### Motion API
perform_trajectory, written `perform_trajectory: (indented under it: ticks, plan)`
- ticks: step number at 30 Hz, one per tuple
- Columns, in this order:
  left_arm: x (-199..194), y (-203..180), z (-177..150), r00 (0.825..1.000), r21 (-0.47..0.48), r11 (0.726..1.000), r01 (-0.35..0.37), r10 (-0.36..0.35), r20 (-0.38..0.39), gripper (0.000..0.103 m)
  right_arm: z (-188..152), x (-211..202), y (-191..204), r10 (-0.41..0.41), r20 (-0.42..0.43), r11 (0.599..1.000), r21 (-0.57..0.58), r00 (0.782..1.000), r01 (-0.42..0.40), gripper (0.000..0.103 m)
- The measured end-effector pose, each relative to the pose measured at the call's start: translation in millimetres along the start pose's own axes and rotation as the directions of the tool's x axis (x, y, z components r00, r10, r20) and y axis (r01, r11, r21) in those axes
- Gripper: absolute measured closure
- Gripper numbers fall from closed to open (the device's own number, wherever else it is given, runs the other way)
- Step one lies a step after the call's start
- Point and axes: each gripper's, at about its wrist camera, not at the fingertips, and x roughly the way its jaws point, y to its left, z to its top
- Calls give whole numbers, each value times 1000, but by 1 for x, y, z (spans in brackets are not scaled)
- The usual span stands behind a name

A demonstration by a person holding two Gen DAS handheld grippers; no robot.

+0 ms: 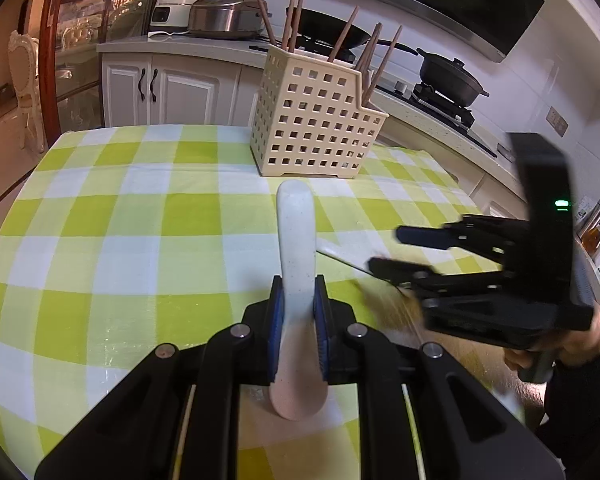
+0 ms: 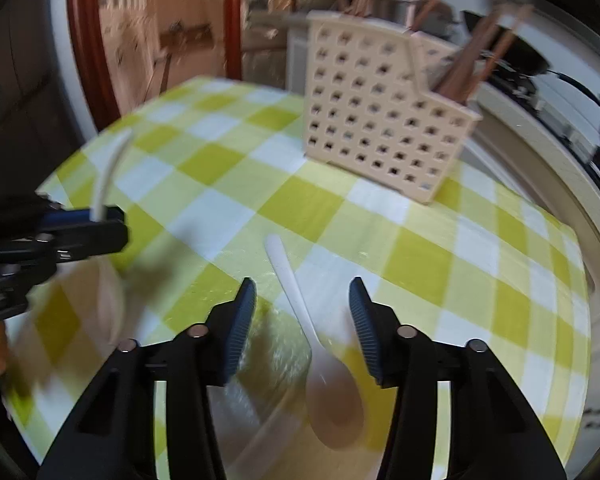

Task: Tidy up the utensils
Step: 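Lift the left tool's spoon upright while the right tool lifts its spoon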

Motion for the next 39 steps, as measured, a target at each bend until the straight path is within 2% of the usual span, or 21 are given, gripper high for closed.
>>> perform_trajectory:
  ticks: [2,4,7,8,9,11,13,16,22,27,34,39]
  plan:
    - [0,2,0,1000,-3,1000,-4,4,0,89,6,17,0,12,-40,1000,-5,999,-12,66]
    - [1,3,0,1000,-7,1000,-4,4,-2,89,11,30,-3,44,-68,999,12,997,-43,66]
    - [3,2,0,1000,-7,1000,-3,3,-6,89,20,36,-4,66,-67,998,19,996,-65,70]
    - [3,2,0,1000,-9,1000,-2,2,-6,89,22,36,-3,72,-65,997,11,995,-71,75]
    - [3,3,1,1000,-10,1000,-1,1,-6,89,24,36,-2,76,-65,997,8,995,-75,87]
    - [2,3,1,1000,-13,1000,0,0,-4,89,24,35,-8,45,-63,998,34,997,-43,90]
    - [0,4,1,1000,-14,1000,-1,1,-1,89,22,28,-14,4,-23,998,65,1000,-3,90]
    - [-5,3,6,1000,-7,1000,-6,6,17,89,14,-2,-29,-1,75,987,162,997,-11,90]
    - [-19,-14,23,998,43,999,-3,0,68,89,2,-69,-40,-61,213,973,231,975,10,90]
    - [-28,-31,33,995,79,997,2,-10,96,89,-10,-98,-42,-99,262,968,248,960,33,90]
    - [-34,-47,40,994,112,994,5,-18,109,89,-27,-113,-42,-138,299,958,281,944,51,90]
    - [-38,-57,52,991,133,991,11,-29,134,89,-26,-122,-43,-149,318,957,285,936,55,90]
